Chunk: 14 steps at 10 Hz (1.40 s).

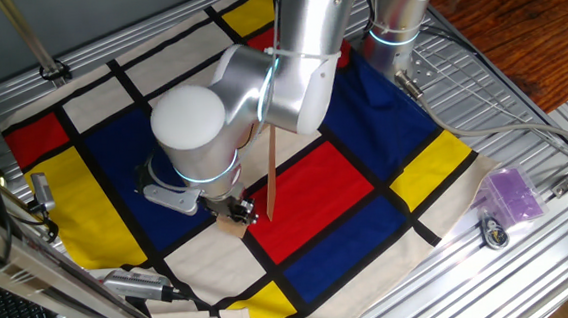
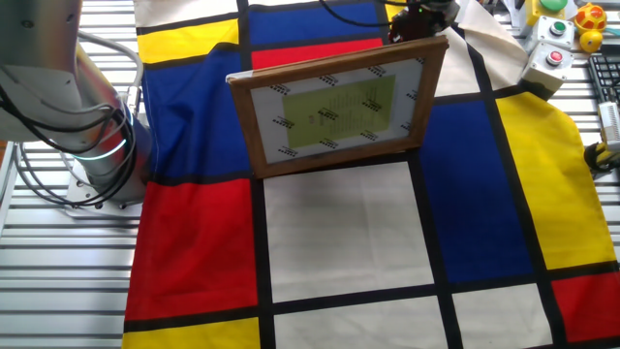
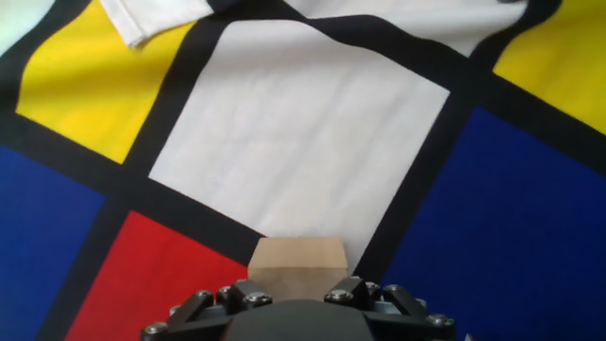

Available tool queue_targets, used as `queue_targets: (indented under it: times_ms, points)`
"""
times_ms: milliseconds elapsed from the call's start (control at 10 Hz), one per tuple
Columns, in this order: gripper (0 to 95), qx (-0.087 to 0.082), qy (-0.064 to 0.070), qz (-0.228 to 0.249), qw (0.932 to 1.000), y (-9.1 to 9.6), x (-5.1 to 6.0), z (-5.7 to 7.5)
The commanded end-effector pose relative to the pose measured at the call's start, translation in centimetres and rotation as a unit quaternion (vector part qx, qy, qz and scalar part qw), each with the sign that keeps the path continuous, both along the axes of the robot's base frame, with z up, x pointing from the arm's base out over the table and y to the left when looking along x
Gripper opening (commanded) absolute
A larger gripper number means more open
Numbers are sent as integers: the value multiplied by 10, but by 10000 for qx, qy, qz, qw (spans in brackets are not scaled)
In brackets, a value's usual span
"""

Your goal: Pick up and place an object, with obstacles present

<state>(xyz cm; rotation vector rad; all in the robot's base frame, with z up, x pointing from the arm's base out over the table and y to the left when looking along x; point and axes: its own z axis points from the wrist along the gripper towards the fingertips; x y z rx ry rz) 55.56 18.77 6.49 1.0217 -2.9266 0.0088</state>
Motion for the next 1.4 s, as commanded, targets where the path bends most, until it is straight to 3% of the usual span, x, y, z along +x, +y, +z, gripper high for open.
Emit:
queue_targets:
  times_ms: [100, 300, 500, 700, 900, 1100, 1200, 1400]
  points:
    - [380, 30, -24, 38, 10000, 1, 1, 0]
    - [760, 22, -22, 202, 9998, 0, 1, -4]
    - [760, 4, -8, 131, 9999, 1, 1, 0]
    - [0, -171, 142, -455, 9987, 7, 1, 36]
    - [0, -204, 162, -863, 9959, 13, -10, 73]
    - [0, -182, 119, -1229, 9922, 11, -34, 103]
    - [0, -170, 64, -1355, 9906, 8, -47, 112]
    - [0, -103, 92, -1371, 9905, 0, -72, 120]
